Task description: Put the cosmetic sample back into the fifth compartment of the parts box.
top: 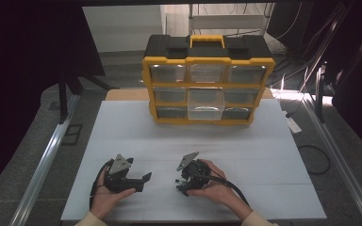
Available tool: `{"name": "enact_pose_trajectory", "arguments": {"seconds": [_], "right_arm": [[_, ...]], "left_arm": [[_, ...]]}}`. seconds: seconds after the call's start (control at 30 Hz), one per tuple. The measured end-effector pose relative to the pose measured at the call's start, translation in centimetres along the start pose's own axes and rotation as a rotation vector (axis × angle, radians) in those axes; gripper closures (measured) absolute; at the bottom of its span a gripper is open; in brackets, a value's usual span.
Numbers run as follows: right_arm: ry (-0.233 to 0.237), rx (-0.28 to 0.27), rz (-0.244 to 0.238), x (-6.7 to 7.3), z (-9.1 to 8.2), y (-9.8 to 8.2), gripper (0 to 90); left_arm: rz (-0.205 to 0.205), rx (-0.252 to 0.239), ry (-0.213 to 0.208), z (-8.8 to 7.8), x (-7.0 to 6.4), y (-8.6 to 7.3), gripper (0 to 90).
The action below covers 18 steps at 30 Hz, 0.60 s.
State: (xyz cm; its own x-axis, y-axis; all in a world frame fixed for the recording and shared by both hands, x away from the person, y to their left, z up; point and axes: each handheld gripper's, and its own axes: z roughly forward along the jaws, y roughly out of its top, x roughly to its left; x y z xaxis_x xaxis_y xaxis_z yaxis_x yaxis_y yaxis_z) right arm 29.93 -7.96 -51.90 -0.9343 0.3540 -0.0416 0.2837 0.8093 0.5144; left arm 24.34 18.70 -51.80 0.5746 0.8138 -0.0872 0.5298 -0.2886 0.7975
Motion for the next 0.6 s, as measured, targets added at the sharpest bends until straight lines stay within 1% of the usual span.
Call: {"name": "enact_pose_trajectory", "arguments": {"seconds": [0.13, 0.17, 0.2, 0.23, 0.27, 0.33, 0.4, 0.43, 0.5, 0.6], "right_arm": [[0.028, -0.007, -0.015, 0.07, -0.09, 0.04, 39.1], [0.031, -0.008, -0.017, 0.08, -0.16, 0.05, 43.7], [0.031, -0.008, -0.017, 0.08, -0.16, 0.05, 43.7], [0.033, -0.010, -0.022, 0.05, -0.19, 0.04, 48.4], [0.039, -0.013, -0.025, 0.04, -0.28, 0.05, 55.2], [0.047, -0.016, -0.028, 0.10, -0.29, 0.05, 61.1], [0.053, -0.016, -0.040, 0.06, -0.36, 0.03, 70.8], [0.053, -0.016, -0.040, 0.06, -0.36, 0.03, 70.8], [0.064, -0.017, -0.049, -0.02, -0.38, 0.01, 79.8], [0.064, -0.017, -0.067, 0.04, -0.41, 0.01, 80.7]], "left_arm": [[0.003, 0.003, 0.002, 0.01, 0.01, -0.01, 10.3], [0.003, 0.002, 0.002, 0.01, 0.01, -0.01, 10.3], [0.003, 0.002, 0.002, 0.01, 0.01, -0.01, 10.2], [0.003, 0.002, 0.002, 0.00, 0.01, -0.02, 10.2], [0.003, 0.002, 0.002, 0.00, 0.00, -0.02, 10.3], [0.003, 0.001, 0.003, -0.04, -0.01, -0.05, 10.3], [0.002, 0.000, 0.002, -0.10, -0.01, -0.07, 10.3], [0.002, 0.000, 0.002, -0.10, -0.01, -0.07, 10.3], [0.003, -0.001, 0.005, -0.14, 0.04, -0.07, 10.3], [0.005, 0.001, 0.005, -0.12, 0.04, -0.07, 10.3]]}}
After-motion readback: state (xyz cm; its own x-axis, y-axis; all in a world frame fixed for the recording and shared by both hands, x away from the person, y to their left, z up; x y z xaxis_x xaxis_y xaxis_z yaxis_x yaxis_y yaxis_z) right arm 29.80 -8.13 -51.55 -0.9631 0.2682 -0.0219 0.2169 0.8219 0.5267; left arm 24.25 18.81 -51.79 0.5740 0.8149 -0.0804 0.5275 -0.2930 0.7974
